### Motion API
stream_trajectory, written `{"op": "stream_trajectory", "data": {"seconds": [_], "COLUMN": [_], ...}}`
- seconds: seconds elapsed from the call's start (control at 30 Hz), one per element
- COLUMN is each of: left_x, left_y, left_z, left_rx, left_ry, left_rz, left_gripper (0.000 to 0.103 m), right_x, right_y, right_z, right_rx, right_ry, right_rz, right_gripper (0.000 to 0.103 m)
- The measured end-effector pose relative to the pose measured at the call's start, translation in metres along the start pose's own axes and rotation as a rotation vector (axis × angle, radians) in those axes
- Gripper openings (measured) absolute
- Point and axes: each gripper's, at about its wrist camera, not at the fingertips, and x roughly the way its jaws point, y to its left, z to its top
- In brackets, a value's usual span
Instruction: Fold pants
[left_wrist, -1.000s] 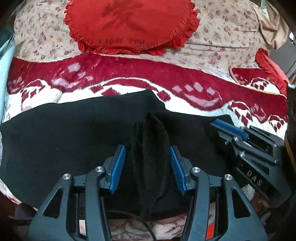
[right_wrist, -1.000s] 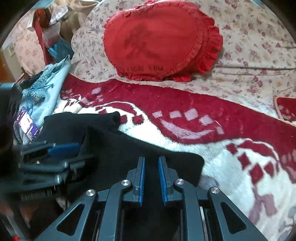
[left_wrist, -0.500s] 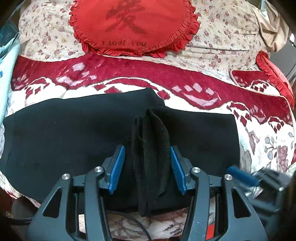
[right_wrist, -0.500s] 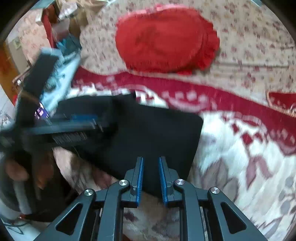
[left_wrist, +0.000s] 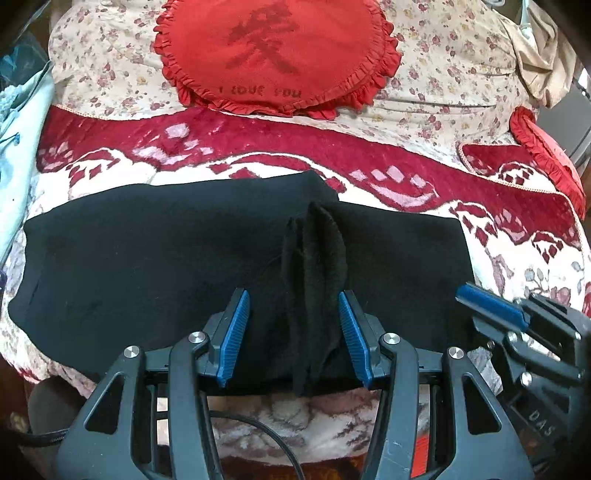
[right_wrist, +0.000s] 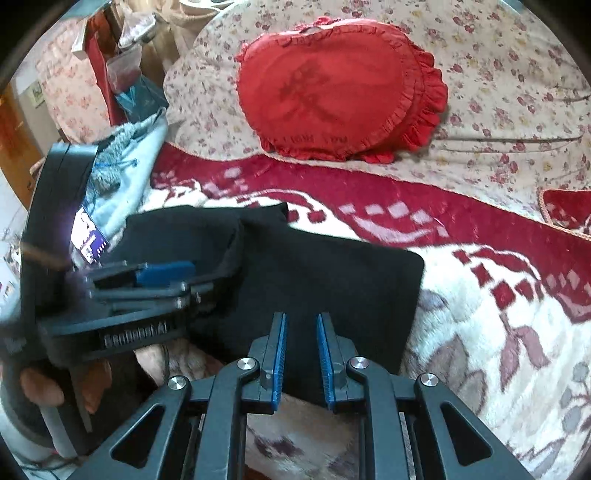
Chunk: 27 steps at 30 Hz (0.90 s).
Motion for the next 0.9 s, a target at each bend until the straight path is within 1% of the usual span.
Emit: {"op": "stream_trajectory", "data": {"seconds": [0.07, 0.23, 0.33, 0.43, 0.5, 0.63, 0.73, 0.9], "left_x": [-0.001, 0.000, 0.004, 0.009, 0.011, 0.014, 0.014, 0.011], "left_y": [0.001, 0.004, 0.004, 0.004, 0.003, 0.005, 0.005, 0.007], "left_z": [-0.001, -0.005, -0.008, -0.009, -0.008, -0.006, -0.006, -0.007], "left_rx": [-0.007, -0.017, -0.027, -0.018, -0.014, -0.022, -0.027, -0.035], "left_ry": [-0.001, 0.005, 0.016, 0.017, 0.013, 0.013, 0.015, 0.021], "left_rz": [0.000, -0.009, -0.016, -0.010, -0.008, -0.012, -0.017, -0.026], "left_gripper": [0.050, 0.050, 0.050, 0.050, 0.052, 0.054, 0.054, 0.054], "right_x": [0.003, 0.018, 0.028, 0.043, 0.052, 0.062, 0.062, 0.040], "right_y": [0.003, 0.008, 0.005, -0.002, -0.006, -0.008, -0.006, 0.000], "right_z": [0.005, 0.015, 0.020, 0.026, 0.029, 0.038, 0.043, 0.039], "right_rx": [0.002, -0.011, -0.022, -0.013, -0.003, 0.002, -0.005, -0.022], "right_ry": [-0.003, 0.013, 0.022, 0.044, 0.058, 0.050, 0.057, 0.024], "right_rz": [0.011, 0.006, -0.018, -0.036, -0.033, -0.022, -0.022, -0.027], "right_gripper": [0.016, 0.016, 0.016, 0.016, 0.016, 0.017, 0.017, 0.018]}}
